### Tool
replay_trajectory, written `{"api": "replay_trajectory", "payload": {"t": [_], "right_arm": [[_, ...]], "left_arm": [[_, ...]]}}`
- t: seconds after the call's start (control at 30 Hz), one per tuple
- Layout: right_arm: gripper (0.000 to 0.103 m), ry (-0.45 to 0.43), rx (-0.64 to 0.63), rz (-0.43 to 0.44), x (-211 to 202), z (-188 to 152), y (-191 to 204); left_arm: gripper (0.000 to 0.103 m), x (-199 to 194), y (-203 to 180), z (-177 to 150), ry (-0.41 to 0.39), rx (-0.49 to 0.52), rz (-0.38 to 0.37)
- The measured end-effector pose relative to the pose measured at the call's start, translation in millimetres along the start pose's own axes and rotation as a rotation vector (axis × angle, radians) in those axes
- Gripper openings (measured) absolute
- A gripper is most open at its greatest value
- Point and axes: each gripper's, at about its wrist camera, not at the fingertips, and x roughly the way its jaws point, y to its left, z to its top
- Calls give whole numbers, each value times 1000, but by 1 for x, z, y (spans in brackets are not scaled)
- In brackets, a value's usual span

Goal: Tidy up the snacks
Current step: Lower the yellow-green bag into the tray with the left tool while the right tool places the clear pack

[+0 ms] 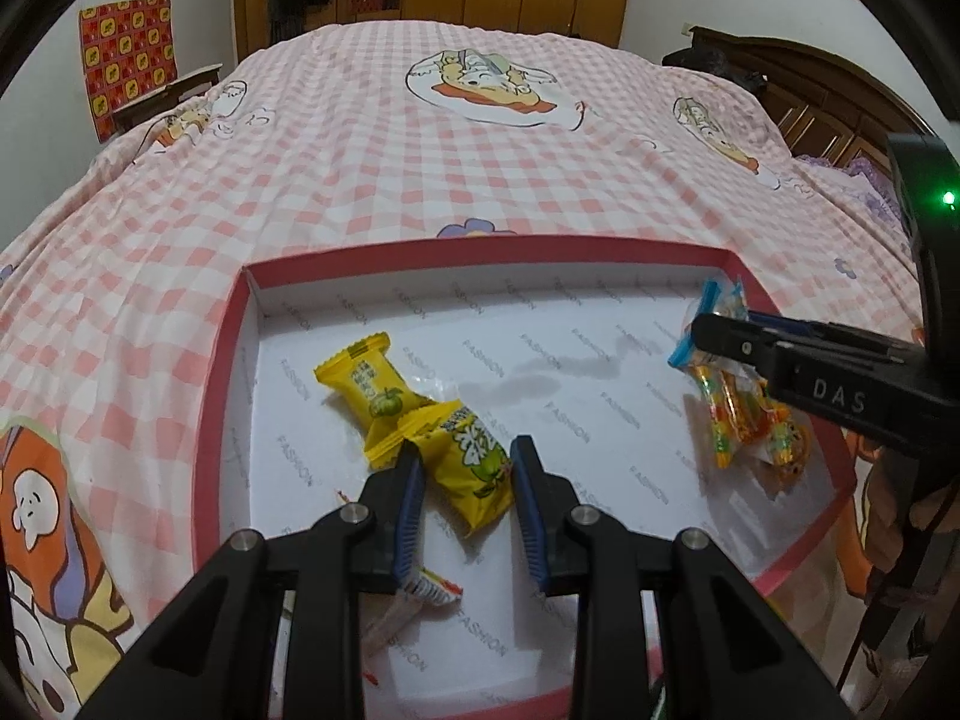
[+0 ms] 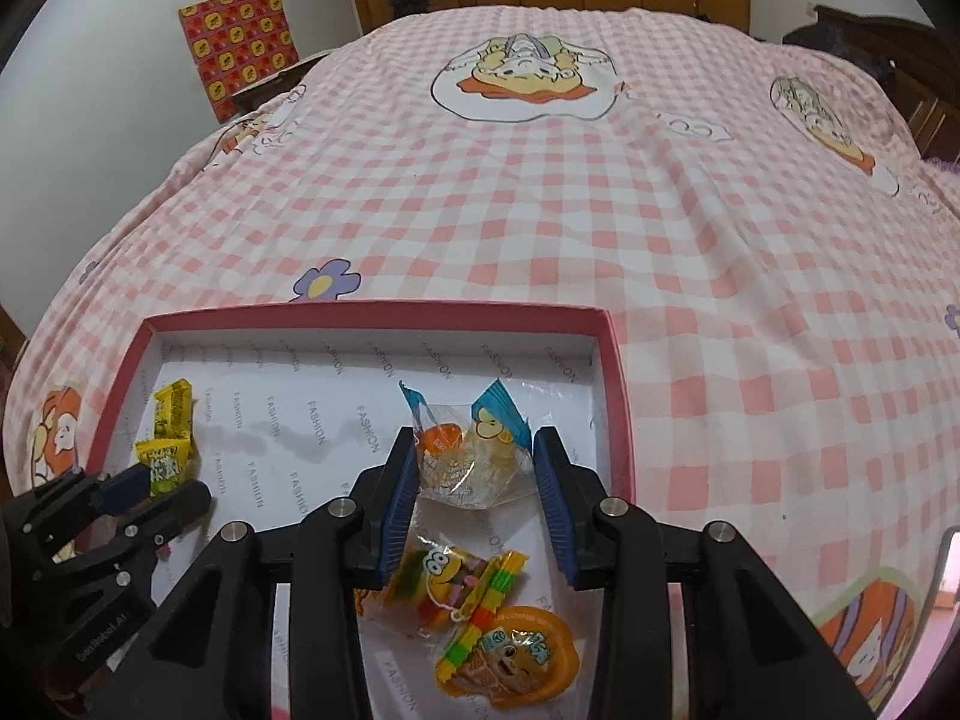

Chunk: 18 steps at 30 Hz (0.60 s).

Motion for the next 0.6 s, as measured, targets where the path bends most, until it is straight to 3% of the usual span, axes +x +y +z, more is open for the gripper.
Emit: {"api": "replay_trajectory", "payload": {"t": [0.3,0.6], "right_arm": [[40,-17,20,6,2,-1,-2],[53,-47,27,15,-6,-3,-1]], "left_arm": [[30,3,3,3,-11,-16,-3],[51,-7,5,2,-13,-44,-16]]}}
